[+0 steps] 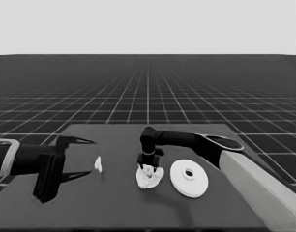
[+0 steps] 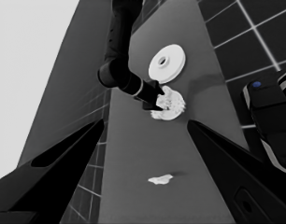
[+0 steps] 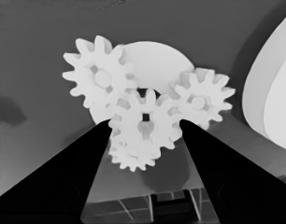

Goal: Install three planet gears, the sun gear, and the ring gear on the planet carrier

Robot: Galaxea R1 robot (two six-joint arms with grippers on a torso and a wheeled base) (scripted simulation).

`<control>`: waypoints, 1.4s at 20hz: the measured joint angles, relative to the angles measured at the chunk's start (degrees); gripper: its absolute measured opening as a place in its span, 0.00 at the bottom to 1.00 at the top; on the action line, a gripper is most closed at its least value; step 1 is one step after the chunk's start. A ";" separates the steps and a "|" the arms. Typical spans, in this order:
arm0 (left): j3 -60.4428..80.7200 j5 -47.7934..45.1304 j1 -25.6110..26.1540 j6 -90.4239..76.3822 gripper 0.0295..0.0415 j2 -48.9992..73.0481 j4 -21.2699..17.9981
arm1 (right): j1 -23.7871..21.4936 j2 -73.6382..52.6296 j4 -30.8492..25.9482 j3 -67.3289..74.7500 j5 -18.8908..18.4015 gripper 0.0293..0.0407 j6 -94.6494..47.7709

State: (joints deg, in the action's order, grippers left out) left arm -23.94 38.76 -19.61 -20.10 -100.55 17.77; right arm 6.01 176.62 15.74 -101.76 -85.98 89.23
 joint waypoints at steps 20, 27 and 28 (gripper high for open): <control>0.00 0.00 0.00 0.00 0.75 0.00 0.00 | 0.01 -0.02 0.01 -0.01 0.00 0.14 12.00; 0.00 0.00 0.00 0.00 0.75 0.00 0.00 | 0.01 -0.02 0.01 -0.01 -0.01 0.14 16.20; 0.00 0.00 0.00 0.00 0.75 0.00 0.00 | 0.01 -0.02 0.01 -0.01 -0.01 0.14 16.80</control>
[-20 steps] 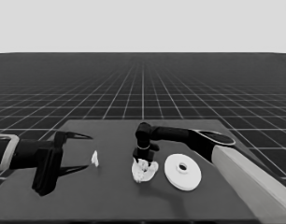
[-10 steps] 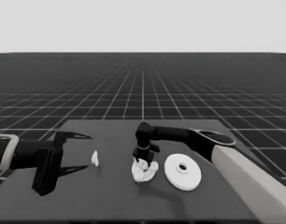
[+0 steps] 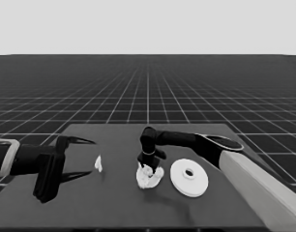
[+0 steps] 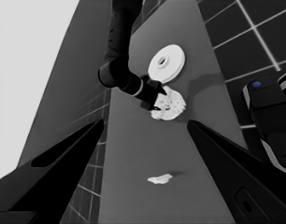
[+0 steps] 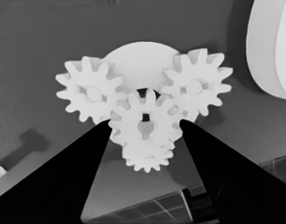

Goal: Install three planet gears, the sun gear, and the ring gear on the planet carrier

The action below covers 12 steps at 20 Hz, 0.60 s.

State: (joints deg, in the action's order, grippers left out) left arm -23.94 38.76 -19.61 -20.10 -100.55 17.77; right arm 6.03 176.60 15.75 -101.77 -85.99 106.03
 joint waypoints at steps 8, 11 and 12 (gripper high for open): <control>0.00 0.00 0.00 0.00 0.75 0.00 0.00 | 0.00 0.01 0.00 0.00 0.00 0.14 4.80; 0.00 0.00 0.00 0.00 0.75 0.00 0.00 | 0.00 0.02 -0.01 0.01 0.00 0.14 6.60; 0.00 0.00 0.00 0.00 0.75 0.00 0.00 | 0.00 0.02 -0.01 0.01 0.00 0.14 7.20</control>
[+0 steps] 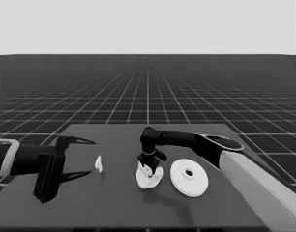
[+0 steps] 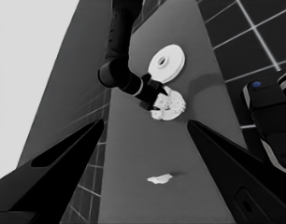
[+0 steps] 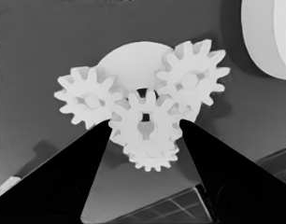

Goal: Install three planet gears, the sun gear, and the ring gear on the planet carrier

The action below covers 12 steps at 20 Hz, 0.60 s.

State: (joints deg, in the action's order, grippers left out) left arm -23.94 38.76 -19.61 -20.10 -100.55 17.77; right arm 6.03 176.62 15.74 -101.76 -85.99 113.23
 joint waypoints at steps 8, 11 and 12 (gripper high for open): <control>0.00 0.00 0.00 0.00 0.75 0.00 0.00 | 0.00 0.00 0.00 0.00 0.00 0.14 4.80; 0.00 0.00 0.00 0.00 0.75 0.00 0.00 | 0.00 0.00 0.01 0.00 0.00 0.14 6.60; 0.00 0.00 0.00 0.00 0.75 0.00 0.00 | 0.00 0.00 0.01 -0.01 0.00 0.14 7.20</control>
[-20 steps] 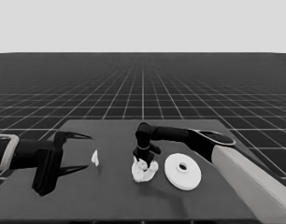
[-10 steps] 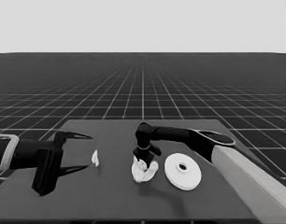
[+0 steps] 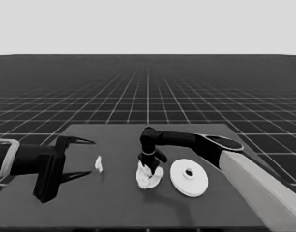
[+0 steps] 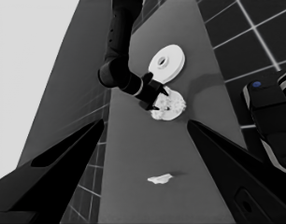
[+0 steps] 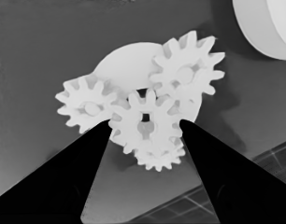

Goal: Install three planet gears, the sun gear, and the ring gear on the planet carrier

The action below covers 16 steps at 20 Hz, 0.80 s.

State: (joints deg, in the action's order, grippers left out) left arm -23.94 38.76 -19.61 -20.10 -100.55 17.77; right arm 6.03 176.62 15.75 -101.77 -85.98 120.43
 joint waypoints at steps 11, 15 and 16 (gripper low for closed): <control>0.00 0.00 0.00 0.00 0.75 0.00 0.00 | 0.08 -0.02 0.01 -0.02 0.00 0.14 6.60; 0.00 0.00 0.00 0.00 0.75 0.00 0.00 | 0.08 -0.02 0.01 -0.02 0.00 0.14 9.00; 0.00 0.00 0.00 0.00 0.75 0.00 0.00 | 0.08 -0.02 0.01 -0.02 0.00 0.14 9.60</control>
State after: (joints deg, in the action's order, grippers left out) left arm -23.94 38.76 -19.61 -20.10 -100.55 17.77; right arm 6.11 176.60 15.76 -101.78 -85.98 130.03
